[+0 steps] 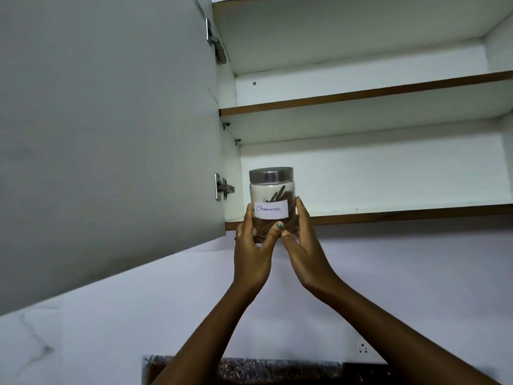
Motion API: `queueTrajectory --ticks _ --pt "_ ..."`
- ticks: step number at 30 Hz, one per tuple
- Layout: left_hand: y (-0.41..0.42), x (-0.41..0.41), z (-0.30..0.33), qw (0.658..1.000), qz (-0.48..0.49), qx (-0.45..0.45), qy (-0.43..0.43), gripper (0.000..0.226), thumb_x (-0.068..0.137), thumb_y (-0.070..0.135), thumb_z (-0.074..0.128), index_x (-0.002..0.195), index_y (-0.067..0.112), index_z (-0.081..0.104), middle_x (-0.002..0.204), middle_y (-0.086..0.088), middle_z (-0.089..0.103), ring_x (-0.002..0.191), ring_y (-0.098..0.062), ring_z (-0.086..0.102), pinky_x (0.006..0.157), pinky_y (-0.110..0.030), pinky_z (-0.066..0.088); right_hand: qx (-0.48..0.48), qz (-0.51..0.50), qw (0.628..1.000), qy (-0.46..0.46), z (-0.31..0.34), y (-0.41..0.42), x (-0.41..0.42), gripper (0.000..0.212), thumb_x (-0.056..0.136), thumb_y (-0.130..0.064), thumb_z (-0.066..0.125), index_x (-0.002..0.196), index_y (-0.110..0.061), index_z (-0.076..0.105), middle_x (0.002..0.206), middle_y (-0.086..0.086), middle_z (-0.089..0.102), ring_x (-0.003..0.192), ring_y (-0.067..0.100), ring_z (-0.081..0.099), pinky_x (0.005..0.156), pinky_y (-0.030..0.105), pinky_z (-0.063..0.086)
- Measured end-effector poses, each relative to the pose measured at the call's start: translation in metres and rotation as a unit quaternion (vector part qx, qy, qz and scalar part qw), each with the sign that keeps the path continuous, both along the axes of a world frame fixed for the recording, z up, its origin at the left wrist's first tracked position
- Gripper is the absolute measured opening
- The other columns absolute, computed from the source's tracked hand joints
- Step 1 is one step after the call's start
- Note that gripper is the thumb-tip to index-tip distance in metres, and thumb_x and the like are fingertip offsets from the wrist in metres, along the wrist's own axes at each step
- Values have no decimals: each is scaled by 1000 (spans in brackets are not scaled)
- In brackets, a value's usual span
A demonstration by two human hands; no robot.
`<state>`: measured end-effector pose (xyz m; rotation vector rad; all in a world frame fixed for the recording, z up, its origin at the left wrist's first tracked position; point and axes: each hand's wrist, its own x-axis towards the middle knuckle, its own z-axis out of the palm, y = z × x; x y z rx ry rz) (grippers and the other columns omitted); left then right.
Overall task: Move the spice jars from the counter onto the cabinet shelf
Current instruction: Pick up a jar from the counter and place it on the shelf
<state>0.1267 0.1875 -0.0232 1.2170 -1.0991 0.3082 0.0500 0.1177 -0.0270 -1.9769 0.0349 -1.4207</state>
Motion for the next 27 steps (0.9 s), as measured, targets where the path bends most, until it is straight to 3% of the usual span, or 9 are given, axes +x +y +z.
queueTrajectory --ticks 4,7,12,16,20,27 --pt "-14 23 12 1000 10 -8 -11 60 89 37 58 143 29 35 131 6 56 115 -11 56 97 -37 49 -24 -31 999 16 13 -15 20 64 99 -18 43 150 -27 5 156 -9 20 142 7 22 116 42 26" --pt "-26 43 22 999 47 3 -22 61 89 38 58 144 28 34 129 1 56 111 -18 59 95 -41 50 -37 -45 998 21 24 -25 36 63 99 -18 42 151 -25 6 153 -8 26 139 9 29 114 42 29" --pt "-47 70 24 984 176 35 -21 64 91 45 51 146 23 30 131 -5 53 129 -23 33 107 -43 33 -65 -79 993 56 32 -40 61 62 100 -23 40 151 -24 5 149 -2 36 134 17 39 109 44 34" --pt "-59 88 24 975 209 74 -13 66 92 49 44 149 24 21 138 -8 45 135 -24 24 110 -41 18 -108 -125 984 62 32 -54 79 63 99 -22 41 150 -22 5 146 -1 42 131 16 42 110 45 31" --pt "-67 94 21 968 235 89 -3 71 92 52 38 151 23 10 142 -10 40 137 -26 20 111 -41 15 -143 -198 968 60 28 -67 95 61 99 -30 38 150 -20 6 137 -5 50 124 10 46 108 34 19" --pt "-77 95 24 946 306 105 12 64 99 43 29 150 11 6 142 -8 44 139 -23 21 112 -40 12 -180 -327 924 79 22 -69 109 56 98 -43 29 147 -17 22 114 -3 64 112 14 51 103 33 18"
